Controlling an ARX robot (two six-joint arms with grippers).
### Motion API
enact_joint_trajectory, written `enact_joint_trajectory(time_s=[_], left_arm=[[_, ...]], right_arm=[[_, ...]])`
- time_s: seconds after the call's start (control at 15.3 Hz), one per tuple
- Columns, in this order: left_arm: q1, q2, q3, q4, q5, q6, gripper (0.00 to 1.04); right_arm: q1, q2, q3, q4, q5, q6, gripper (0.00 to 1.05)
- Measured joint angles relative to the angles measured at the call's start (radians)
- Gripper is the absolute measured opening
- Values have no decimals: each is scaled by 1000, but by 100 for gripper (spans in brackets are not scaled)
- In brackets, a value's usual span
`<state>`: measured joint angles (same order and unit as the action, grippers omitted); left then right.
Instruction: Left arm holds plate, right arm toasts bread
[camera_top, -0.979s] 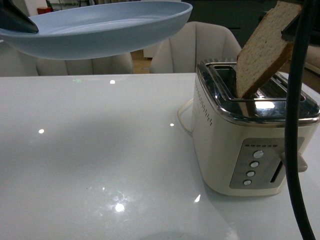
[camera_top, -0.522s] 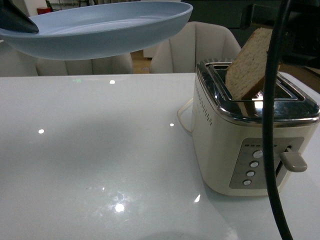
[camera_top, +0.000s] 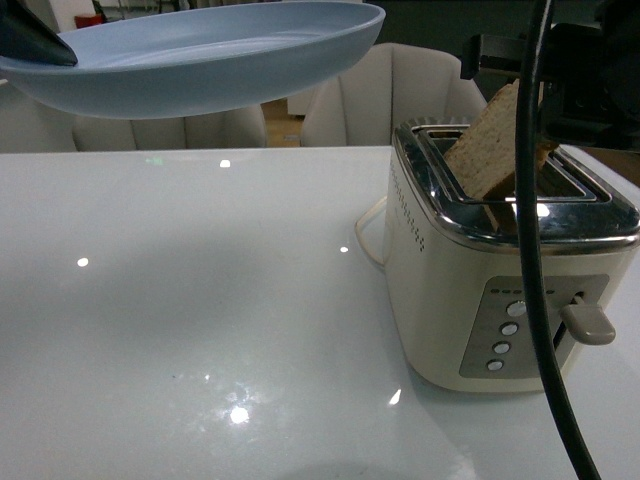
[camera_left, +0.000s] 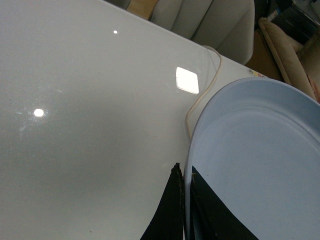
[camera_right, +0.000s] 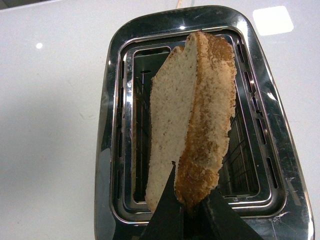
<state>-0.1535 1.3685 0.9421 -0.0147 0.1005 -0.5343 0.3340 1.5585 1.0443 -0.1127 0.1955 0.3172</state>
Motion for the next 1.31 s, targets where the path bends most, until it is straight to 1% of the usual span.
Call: enact_joint_trajectory(time_s=[0.07, 0.13, 0.2, 0.46, 0.65, 0.78, 1.11, 1.17, 1.24, 1.31], left_arm=[[0, 0, 0, 0, 0, 0, 2], [0, 0, 0, 0, 0, 0, 2], [0, 0, 0, 0, 0, 0, 2], [0, 0, 0, 0, 0, 0, 2], [0, 0, 0, 0, 0, 0, 2], [0, 0, 0, 0, 0, 0, 2], [0, 0, 0, 0, 0, 0, 2], [0, 0, 0, 0, 0, 0, 2], [0, 0, 0, 0, 0, 0, 2], [0, 0, 0, 0, 0, 0, 2]], right_arm=[[0, 1, 0, -3, 6, 0, 3], [0, 4, 0, -3, 6, 0, 10], [0, 4, 0, -5, 5, 0, 20], [0, 4, 0, -6, 5, 0, 63], [-2, 4, -2, 1, 4, 0, 100], [-2, 4, -3, 6, 4, -1, 97], [-3, -61, -66, 76, 21, -23, 98], [-3, -107, -92, 98, 31, -32, 98], [-11, -222, -161, 147, 57, -56, 98], [-26, -362, -258, 192, 105, -103, 98]])
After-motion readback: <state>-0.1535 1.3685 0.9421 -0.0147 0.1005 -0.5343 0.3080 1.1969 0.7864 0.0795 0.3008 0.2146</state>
